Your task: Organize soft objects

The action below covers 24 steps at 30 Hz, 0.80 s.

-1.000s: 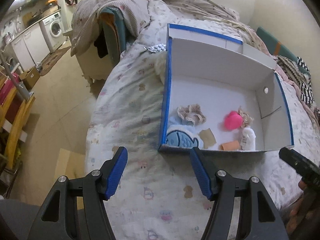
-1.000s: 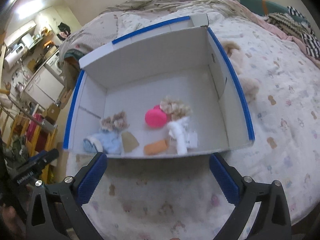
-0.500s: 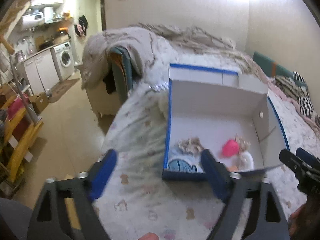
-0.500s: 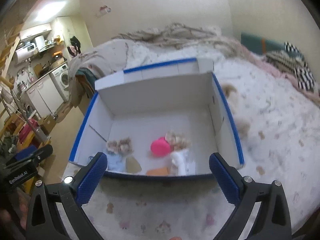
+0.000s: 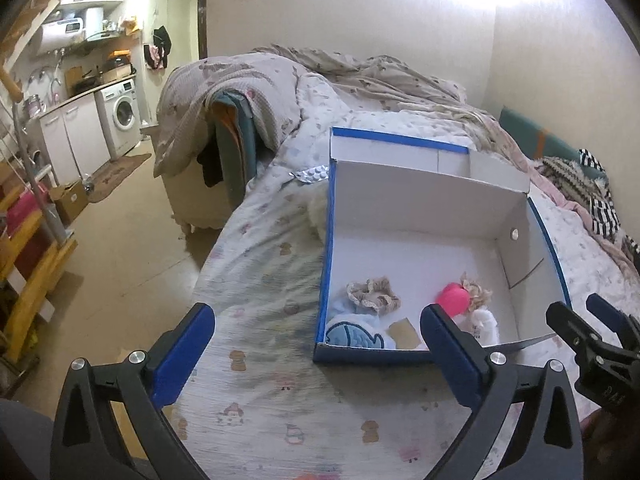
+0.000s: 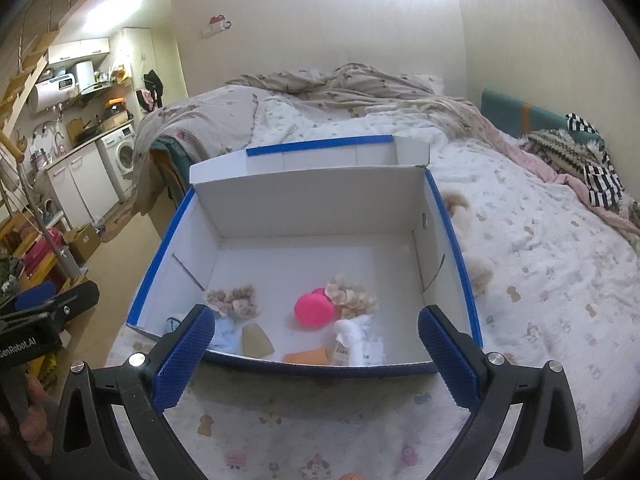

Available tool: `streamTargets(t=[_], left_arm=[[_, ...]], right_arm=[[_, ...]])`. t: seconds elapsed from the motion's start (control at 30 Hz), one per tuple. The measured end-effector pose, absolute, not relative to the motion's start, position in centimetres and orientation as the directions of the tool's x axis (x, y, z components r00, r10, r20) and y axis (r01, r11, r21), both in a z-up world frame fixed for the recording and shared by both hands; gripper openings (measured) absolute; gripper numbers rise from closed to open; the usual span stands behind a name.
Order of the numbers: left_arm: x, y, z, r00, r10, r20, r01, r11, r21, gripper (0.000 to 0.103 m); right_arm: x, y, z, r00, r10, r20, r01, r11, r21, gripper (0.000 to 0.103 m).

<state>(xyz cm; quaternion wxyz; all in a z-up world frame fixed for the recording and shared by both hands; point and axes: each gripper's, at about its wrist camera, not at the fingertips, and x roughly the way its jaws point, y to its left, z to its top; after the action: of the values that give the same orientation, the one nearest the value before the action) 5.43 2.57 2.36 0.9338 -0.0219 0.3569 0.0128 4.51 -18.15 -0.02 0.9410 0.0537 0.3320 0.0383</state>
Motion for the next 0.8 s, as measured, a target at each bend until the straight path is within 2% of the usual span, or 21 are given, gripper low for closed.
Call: streamTargets(t=[0.8], left_arm=[[5.32,1.69,2.23,0.745,-0.015,-0.666,-0.004,1.000,-0.027,0.103]], right_arm=[[4.52,-18.84,-0.36,0.769,0.111,-0.630,-0.021,0.989,0.149,0.103]])
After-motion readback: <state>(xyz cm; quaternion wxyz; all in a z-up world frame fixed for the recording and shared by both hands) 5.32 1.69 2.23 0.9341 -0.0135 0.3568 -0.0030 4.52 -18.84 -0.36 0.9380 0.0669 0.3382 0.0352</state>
